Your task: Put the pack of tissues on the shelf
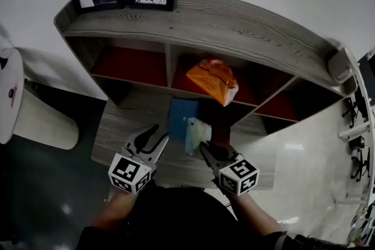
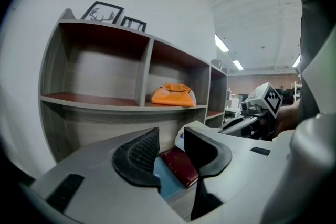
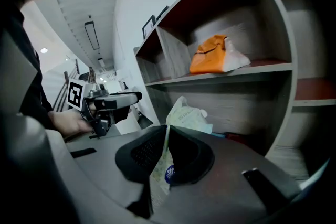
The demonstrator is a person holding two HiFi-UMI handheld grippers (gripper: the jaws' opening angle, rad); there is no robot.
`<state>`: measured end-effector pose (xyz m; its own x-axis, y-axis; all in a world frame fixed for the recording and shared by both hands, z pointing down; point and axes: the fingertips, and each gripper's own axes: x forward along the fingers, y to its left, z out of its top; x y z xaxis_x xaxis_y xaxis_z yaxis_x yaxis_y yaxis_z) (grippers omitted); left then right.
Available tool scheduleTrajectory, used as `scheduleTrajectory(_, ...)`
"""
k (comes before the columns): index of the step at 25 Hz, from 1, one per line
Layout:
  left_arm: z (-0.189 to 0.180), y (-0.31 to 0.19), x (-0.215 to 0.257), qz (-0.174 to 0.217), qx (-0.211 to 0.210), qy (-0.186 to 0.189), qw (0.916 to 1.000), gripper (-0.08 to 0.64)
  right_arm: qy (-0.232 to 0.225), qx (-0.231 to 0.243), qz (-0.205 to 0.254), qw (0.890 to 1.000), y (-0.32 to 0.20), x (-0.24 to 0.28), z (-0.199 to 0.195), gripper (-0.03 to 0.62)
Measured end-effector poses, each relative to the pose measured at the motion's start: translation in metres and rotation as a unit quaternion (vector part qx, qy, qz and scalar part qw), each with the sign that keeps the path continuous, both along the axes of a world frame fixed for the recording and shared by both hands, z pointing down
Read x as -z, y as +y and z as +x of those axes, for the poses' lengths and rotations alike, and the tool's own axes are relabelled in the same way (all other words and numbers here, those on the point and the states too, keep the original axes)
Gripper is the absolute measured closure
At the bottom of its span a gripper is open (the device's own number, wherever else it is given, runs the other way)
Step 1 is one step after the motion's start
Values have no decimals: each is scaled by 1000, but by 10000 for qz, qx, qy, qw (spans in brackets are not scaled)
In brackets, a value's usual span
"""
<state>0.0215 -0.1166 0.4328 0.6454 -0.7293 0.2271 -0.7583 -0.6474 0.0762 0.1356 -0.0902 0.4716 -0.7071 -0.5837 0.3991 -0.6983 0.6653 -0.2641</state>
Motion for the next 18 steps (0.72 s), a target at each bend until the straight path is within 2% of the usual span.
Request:
scheduleTrajectory(9, 95, 17, 9, 53, -33, -29, 10000, 413, -86, -321, 76, 9994, 14, 22, 120, 565)
scheduleTrajectory(18, 146, 22, 13, 57, -234, -44, 9997, 425, 43, -971, 493, 9940, -1, 42, 207, 565)
